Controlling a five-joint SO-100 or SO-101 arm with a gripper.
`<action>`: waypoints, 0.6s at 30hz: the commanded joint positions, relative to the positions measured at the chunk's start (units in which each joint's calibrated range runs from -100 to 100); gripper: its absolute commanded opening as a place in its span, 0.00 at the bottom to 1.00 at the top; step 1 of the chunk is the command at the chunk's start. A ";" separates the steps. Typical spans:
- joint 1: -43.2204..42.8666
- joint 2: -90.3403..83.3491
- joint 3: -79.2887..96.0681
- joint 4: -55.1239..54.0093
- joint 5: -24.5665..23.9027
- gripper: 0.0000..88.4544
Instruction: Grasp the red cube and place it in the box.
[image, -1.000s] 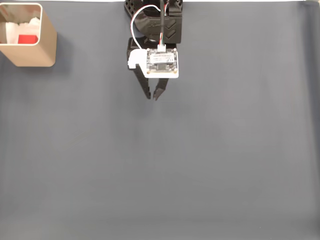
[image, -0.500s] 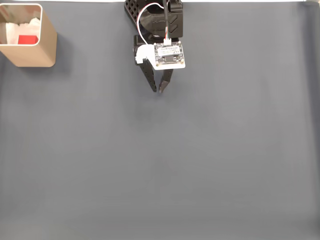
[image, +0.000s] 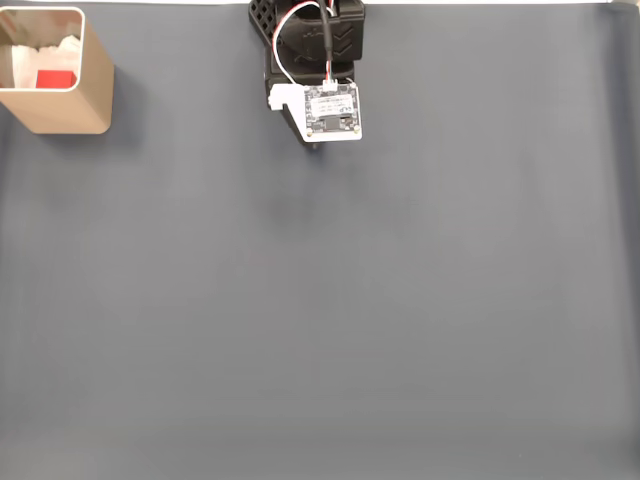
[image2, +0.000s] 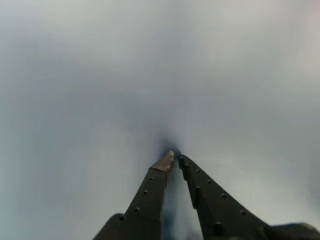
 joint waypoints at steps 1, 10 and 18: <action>0.42 -1.48 0.81 4.36 -1.51 0.00; 0.78 -2.69 0.81 4.94 -1.76 0.00; 0.78 -2.69 0.81 4.94 -1.71 0.00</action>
